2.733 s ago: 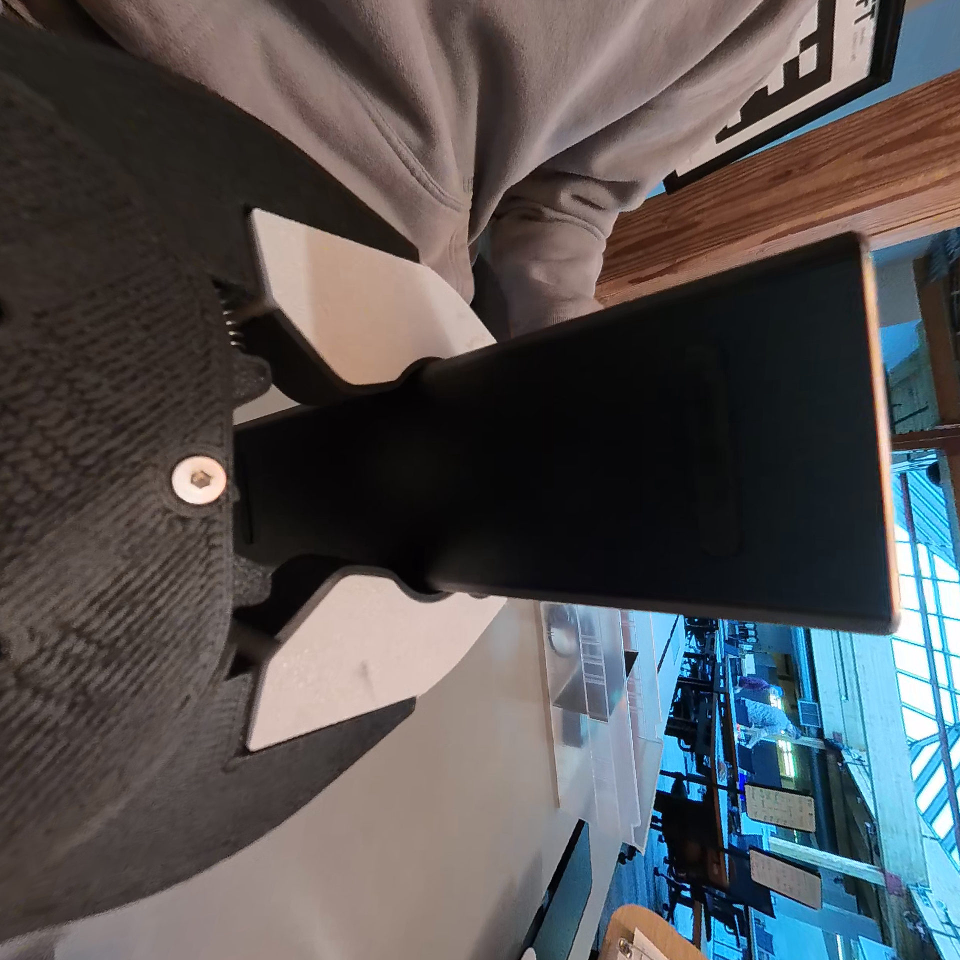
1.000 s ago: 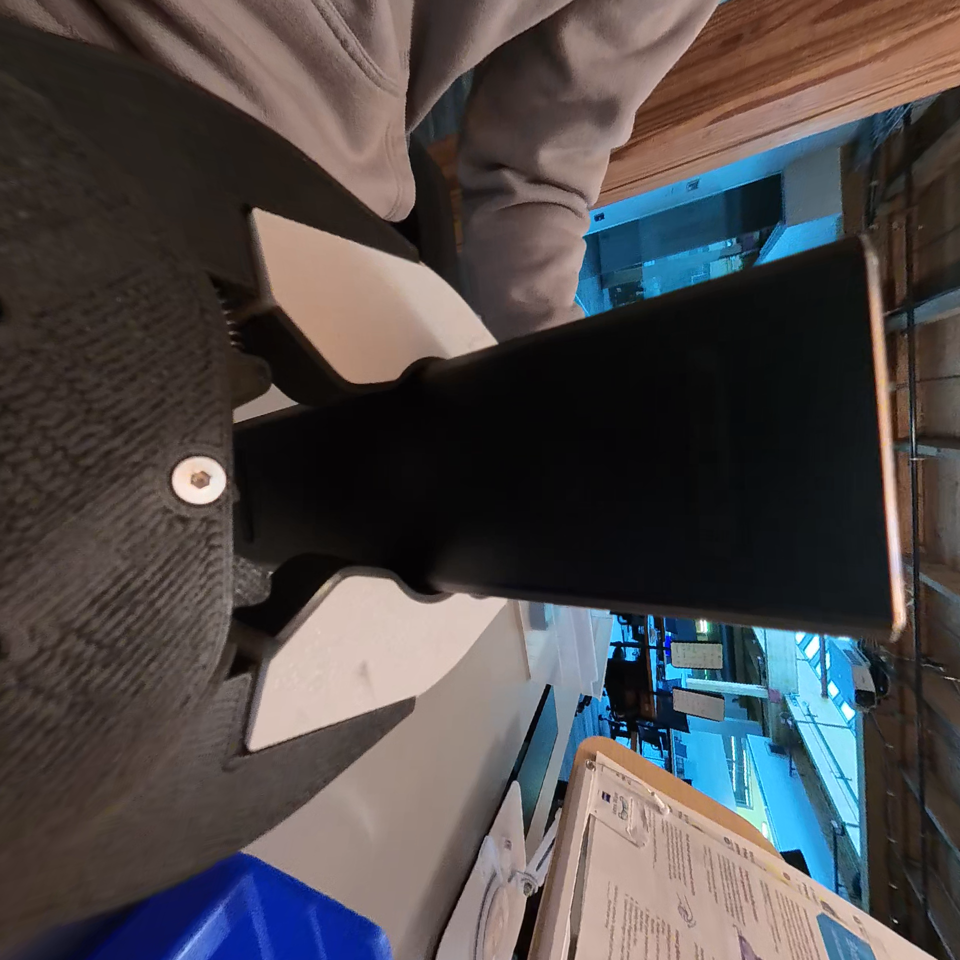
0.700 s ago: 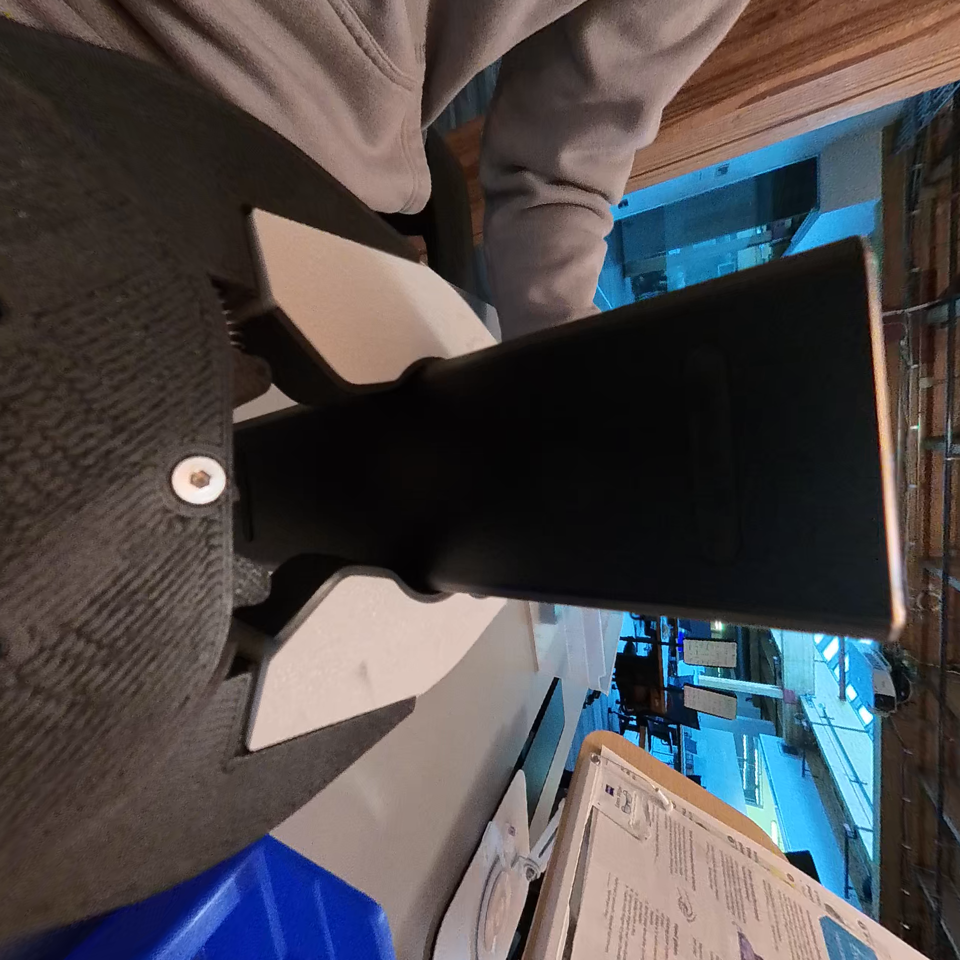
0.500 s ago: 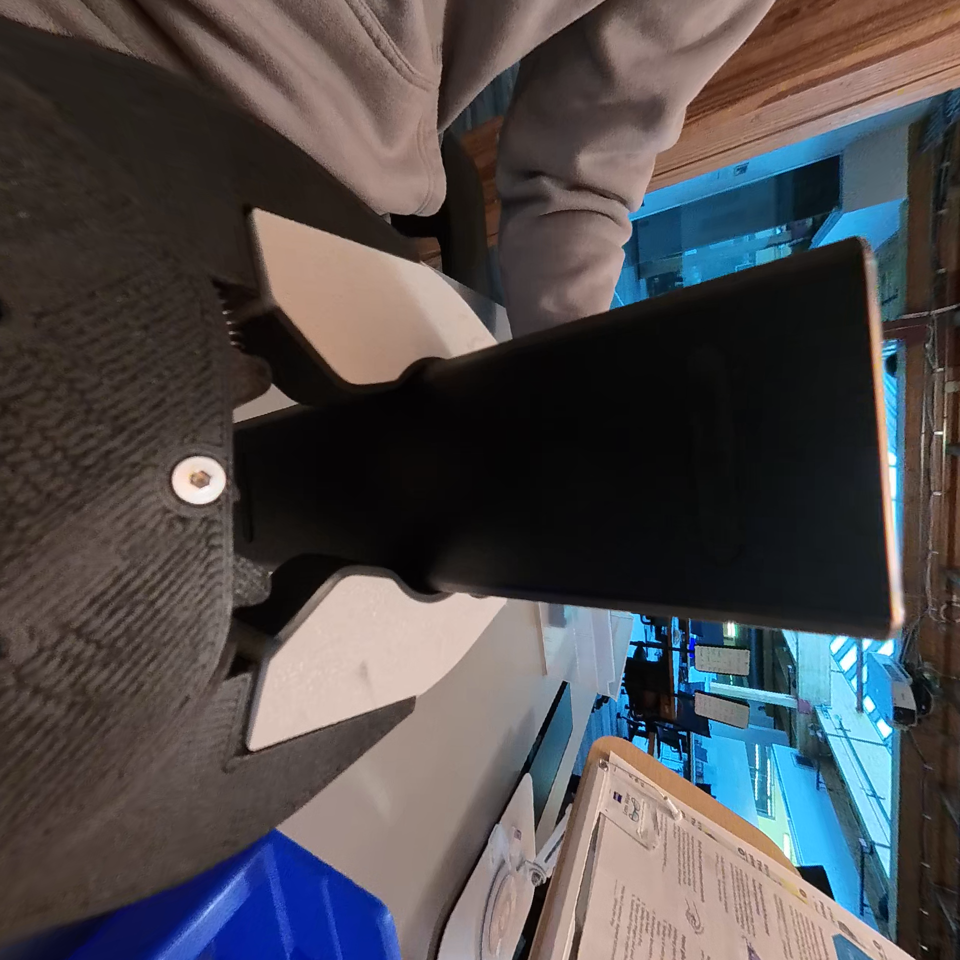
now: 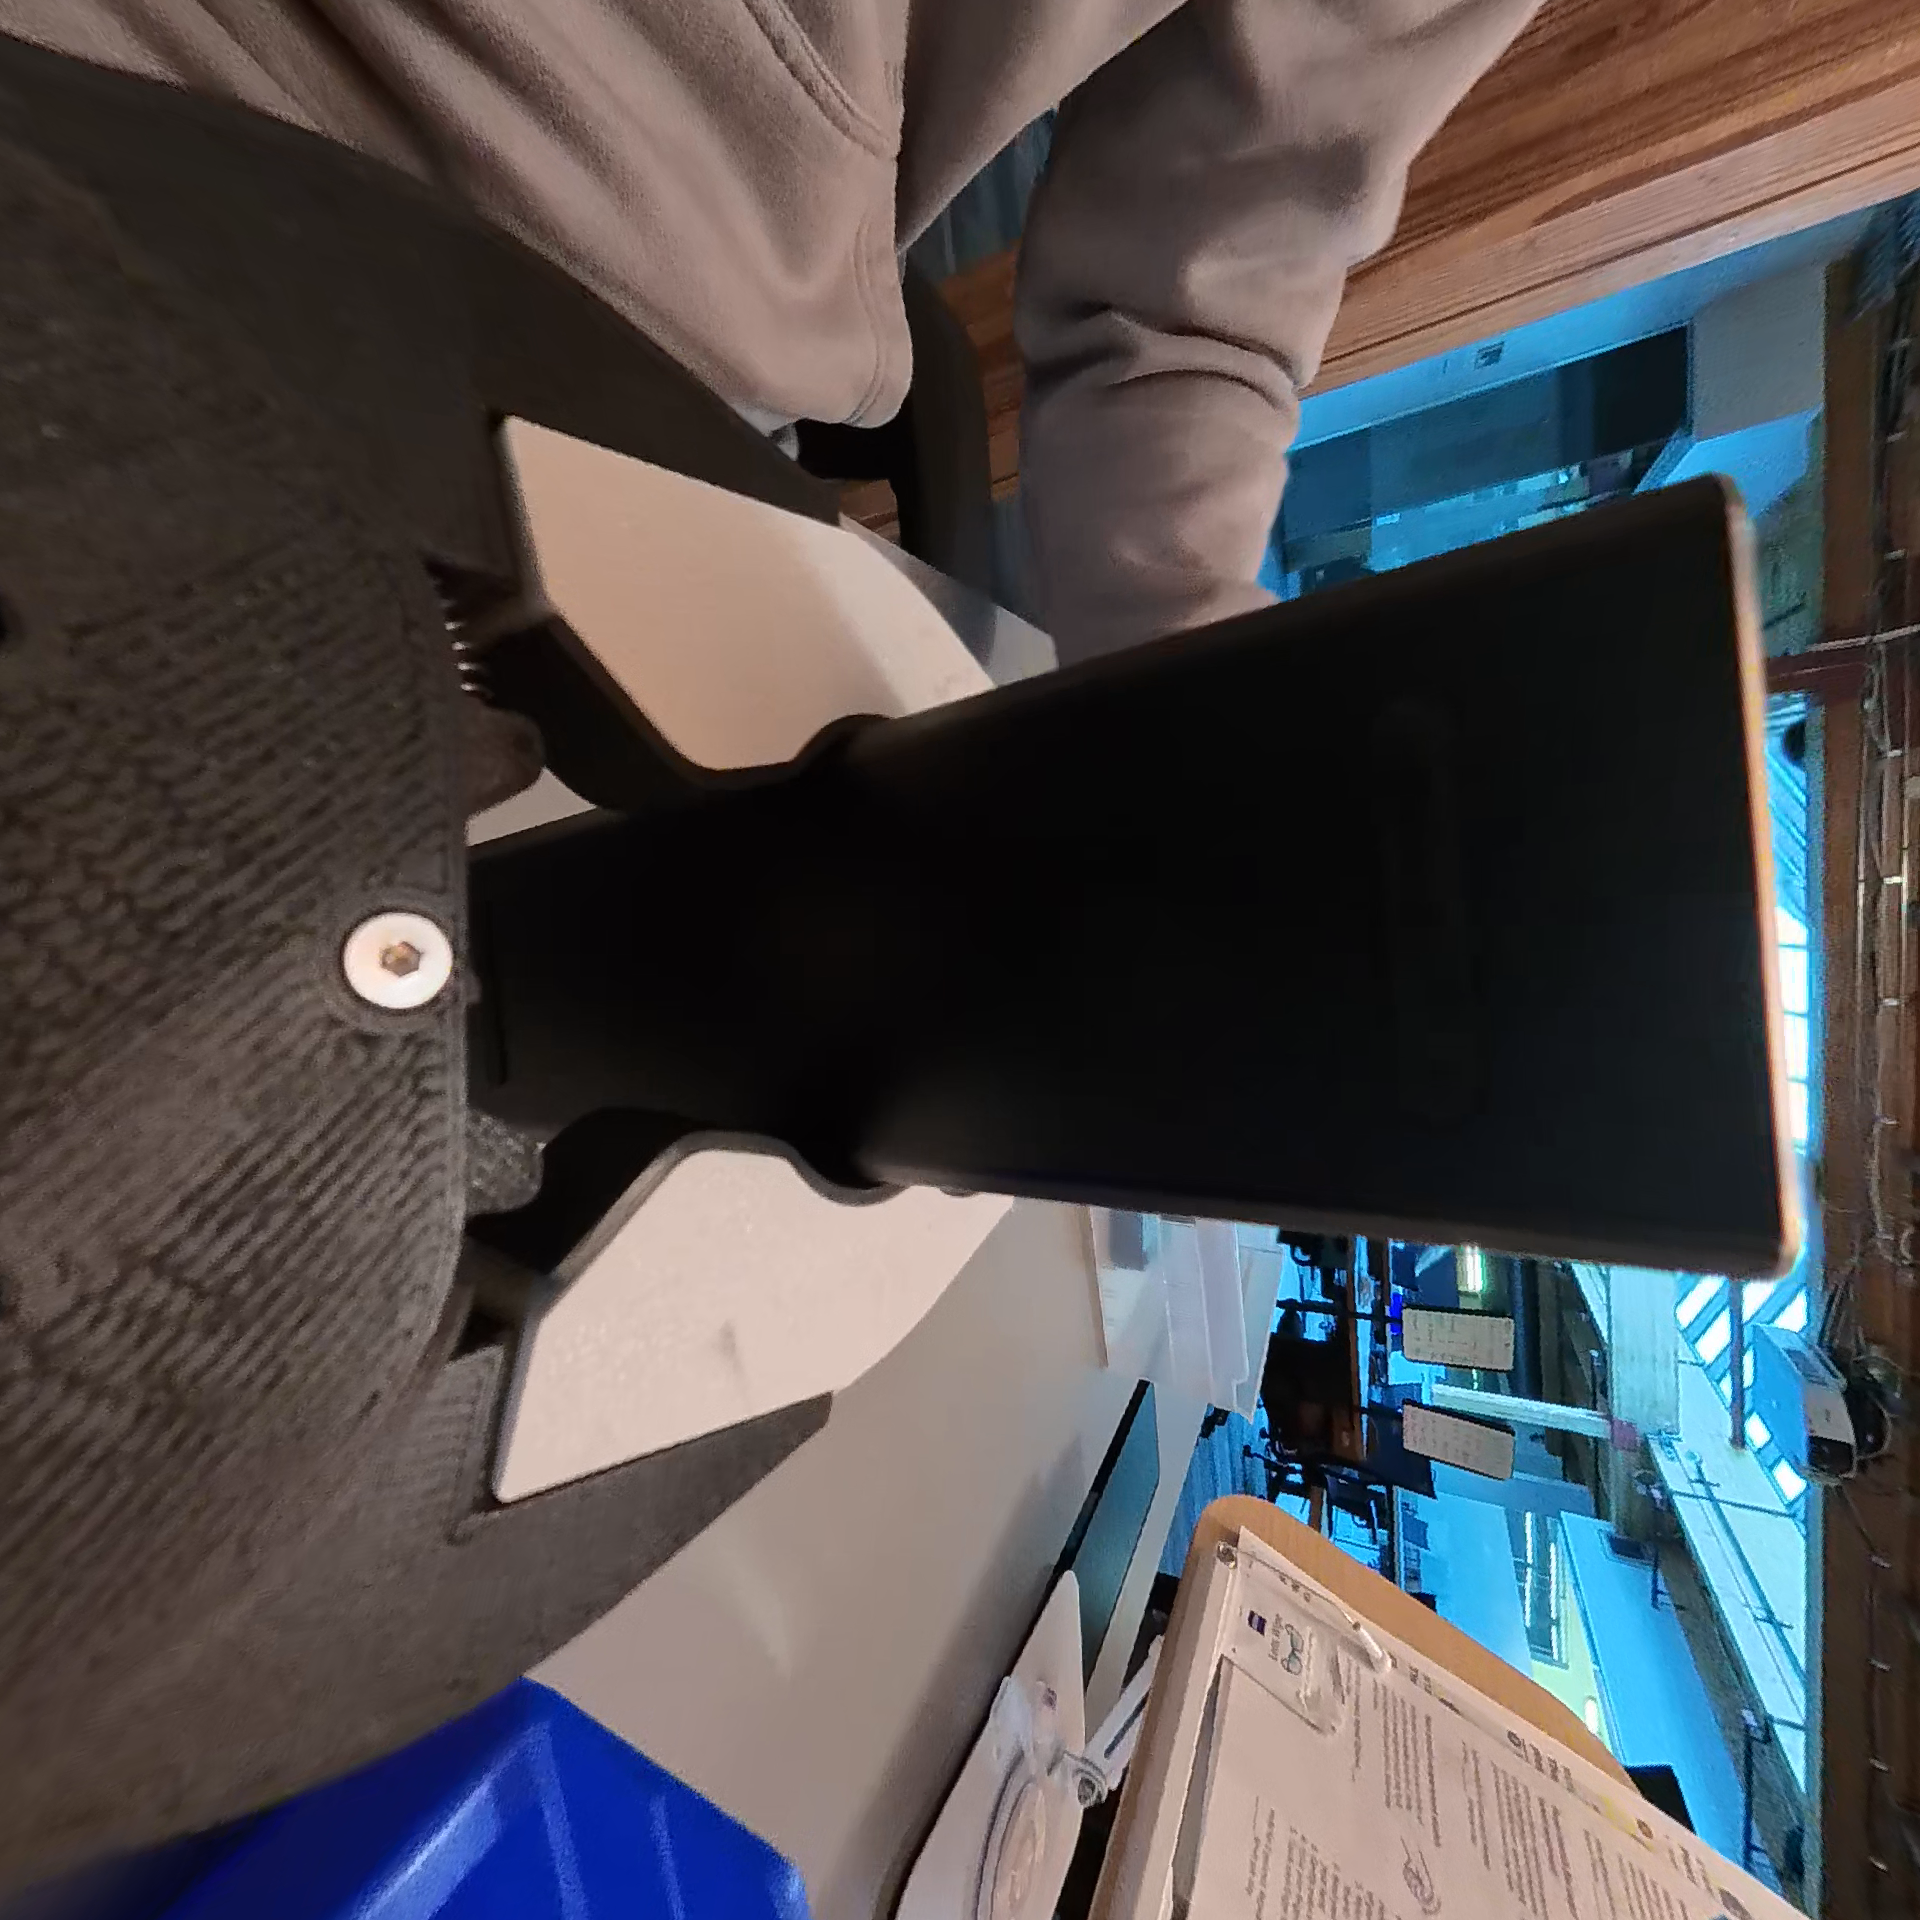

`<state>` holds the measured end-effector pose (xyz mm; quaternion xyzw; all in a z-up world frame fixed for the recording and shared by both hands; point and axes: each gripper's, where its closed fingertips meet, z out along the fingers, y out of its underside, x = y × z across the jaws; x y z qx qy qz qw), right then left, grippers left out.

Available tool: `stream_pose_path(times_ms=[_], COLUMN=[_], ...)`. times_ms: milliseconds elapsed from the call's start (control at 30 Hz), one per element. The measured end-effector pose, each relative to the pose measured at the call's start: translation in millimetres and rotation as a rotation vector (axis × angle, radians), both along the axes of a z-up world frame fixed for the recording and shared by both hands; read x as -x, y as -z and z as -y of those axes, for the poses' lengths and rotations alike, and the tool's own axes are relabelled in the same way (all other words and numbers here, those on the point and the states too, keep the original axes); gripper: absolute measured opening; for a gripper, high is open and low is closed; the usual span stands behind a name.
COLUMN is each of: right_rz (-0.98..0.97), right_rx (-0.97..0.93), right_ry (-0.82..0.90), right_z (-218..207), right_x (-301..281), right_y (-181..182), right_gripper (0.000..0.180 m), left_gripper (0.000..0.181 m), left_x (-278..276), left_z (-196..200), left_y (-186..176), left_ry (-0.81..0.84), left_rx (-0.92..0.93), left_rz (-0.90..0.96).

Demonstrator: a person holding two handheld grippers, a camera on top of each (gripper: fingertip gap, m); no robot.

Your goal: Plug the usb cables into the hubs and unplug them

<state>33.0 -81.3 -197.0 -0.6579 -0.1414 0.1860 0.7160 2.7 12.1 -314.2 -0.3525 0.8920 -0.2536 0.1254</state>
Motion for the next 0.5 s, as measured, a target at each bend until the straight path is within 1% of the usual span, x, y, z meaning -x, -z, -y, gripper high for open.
stream_pose_path(times_ms=[33, 67, 133, 267, 333, 367, 400, 500], right_rz=[0.002, 0.004, 0.007, 0.033, 0.035, 0.031, 0.027, 0.028], right_rx=[-0.001, -0.005, -0.016, -0.024, -0.021, -0.021, -0.025, -0.020], right_ry=[-0.006, -0.010, -0.028, -0.062, -0.063, -0.075, -0.083, -0.099], right_z=[0, 0, 0, 1, 0, 0, 0, -3], right_x=[1, 2, 5, 13, 14, 15, 17, 21], right_y=[1, 1, 0, 2, 3, 3, 3, 3], right_gripper=[0.078, 0.074, 0.074, 0.074, 0.074, 0.078, 0.074, 0.074], left_gripper=[0.017, 0.017, 0.017, 0.017, 0.017, 0.017, 0.017, 0.017], left_x=[1, 1, 1, 4, 3, -1, -4, -16], left_z=[10, 20, 41, 71, 84, 88, 90, 97], left_y=[-14, -30, -64, -109, -125, -130, -132, -132], left_ry=[0.024, 0.044, 0.086, 0.198, 0.229, 0.216, 0.208, 0.163], left_rx=[0.025, 0.041, 0.035, -0.066, -0.058, -0.052, -0.052, -0.037], left_rz=[-0.016, -0.027, -0.028, -0.048, -0.045, -0.044, -0.051, -0.056])
